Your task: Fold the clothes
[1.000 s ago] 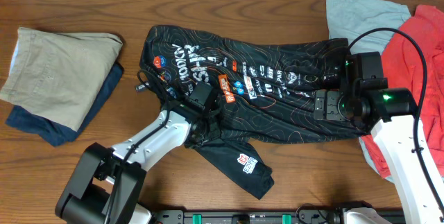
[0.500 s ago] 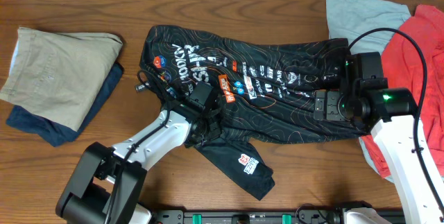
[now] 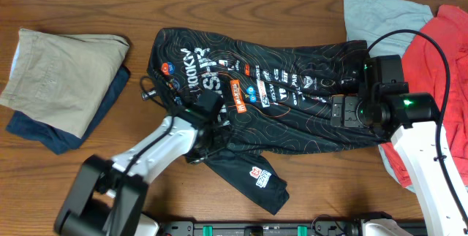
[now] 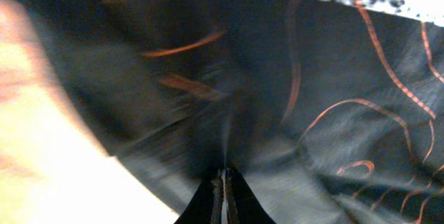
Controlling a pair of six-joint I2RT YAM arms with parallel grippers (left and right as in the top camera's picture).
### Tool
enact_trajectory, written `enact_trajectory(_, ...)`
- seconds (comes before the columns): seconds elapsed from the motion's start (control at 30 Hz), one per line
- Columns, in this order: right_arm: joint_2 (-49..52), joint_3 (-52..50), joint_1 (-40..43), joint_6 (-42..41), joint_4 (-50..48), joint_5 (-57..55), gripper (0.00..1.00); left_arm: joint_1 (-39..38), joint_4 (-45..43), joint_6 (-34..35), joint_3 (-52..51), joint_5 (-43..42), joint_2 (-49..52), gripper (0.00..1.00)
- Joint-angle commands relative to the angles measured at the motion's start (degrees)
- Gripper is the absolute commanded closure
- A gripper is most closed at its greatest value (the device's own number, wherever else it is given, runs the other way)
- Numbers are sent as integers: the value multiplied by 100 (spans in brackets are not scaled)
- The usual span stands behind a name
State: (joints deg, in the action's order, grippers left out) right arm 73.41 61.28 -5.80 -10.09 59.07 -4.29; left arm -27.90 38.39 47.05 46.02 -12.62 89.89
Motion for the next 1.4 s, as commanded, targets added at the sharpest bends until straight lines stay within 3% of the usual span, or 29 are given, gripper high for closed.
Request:
enact_trajectory(0.0,-33,11,39,-59,9,22,1,195,254,-199,-35,328,-535,94)
enact_trajectory(0.13,-33,11,39,-59,7,22,1,221,597,87,-37,610,-903,94)
enact_trajectory(0.23,-33,11,39,-59,-31,22,1,103,203,168,-37,256,-920,93)
enact_trajectory(0.33,-33,11,37,-61,-50,24,1,-131,-153,177,-37,219,-824,63)
enact_trajectory(0.37,-33,11,37,-61,-46,24,1,-223,-240,273,-37,221,-756,59)
enact_trajectory(0.73,-33,11,37,-61,-26,24,1,-658,-713,726,-37,365,317,57)
enact_trajectory(0.93,-33,11,39,-61,-4,24,1,-658,-791,726,-37,367,466,58)
enact_trajectory(1.2,-33,11,37,-59,22,24,1,-658,-529,708,-37,365,459,94)
enact_trajectory(1.37,-33,11,39,-59,28,22,1,-605,-184,527,-28,369,282,94)
